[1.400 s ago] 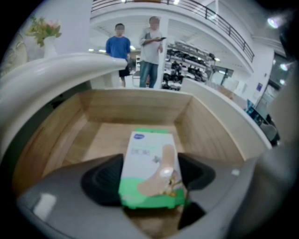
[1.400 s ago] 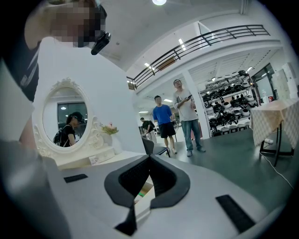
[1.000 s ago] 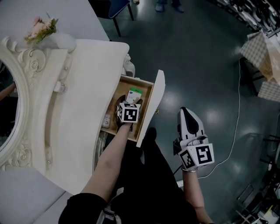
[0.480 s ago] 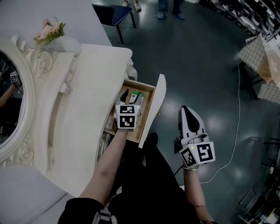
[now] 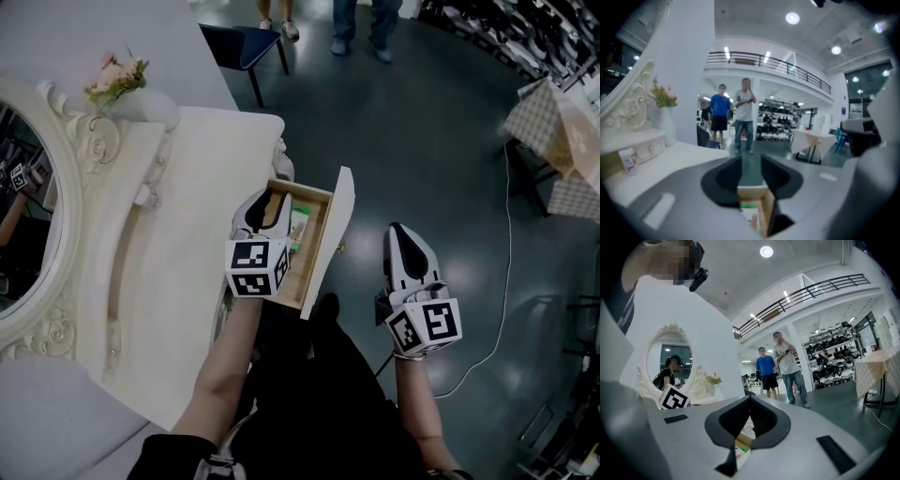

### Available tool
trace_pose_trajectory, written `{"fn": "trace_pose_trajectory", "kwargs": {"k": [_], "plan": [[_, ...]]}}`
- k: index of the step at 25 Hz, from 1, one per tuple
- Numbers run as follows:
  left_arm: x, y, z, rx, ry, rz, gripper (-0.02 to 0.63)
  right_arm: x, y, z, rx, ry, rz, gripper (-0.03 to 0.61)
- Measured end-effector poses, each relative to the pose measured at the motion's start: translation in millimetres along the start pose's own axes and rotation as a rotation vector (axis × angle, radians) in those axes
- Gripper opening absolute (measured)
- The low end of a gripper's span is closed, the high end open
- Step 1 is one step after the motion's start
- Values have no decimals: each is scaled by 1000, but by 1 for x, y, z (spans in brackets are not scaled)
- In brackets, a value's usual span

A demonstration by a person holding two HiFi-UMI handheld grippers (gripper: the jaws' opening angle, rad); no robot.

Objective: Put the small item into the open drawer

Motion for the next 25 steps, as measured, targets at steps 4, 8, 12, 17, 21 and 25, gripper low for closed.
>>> {"fn": "trace_pose_trajectory", "kwargs": {"k": [4, 8, 12, 17, 21, 25], "plan": [[-4, -16, -19, 61, 5, -3, 102, -6, -5, 0, 11, -4, -14, -3], [-6, -27, -36, 108, 8, 2, 71, -11, -8, -1, 20, -8, -25, -3], [-10, -33, -51, 137, 11, -10, 46, -16, -12, -2, 29, -13, -40, -3], [-16, -39, -67, 173, 13, -12, 9, -23, -16, -2, 38, -24, -62, -3], [-19, -43, -81, 202, 21, -16, 8, -29, -17, -2, 42, -37, -75, -3], [-23, -47, -92, 222, 22, -27, 8, -35, -19, -1, 43, -49, -83, -3]]}}
Point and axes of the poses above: the fingertips, and each gripper's own axes: z forward along the fingers, x to its right, y out of its underside, the point moved 10 cm from there along -z, backward along the fingers, and after that the axes turned 8 degrees about -y, right-handed, at the moved point
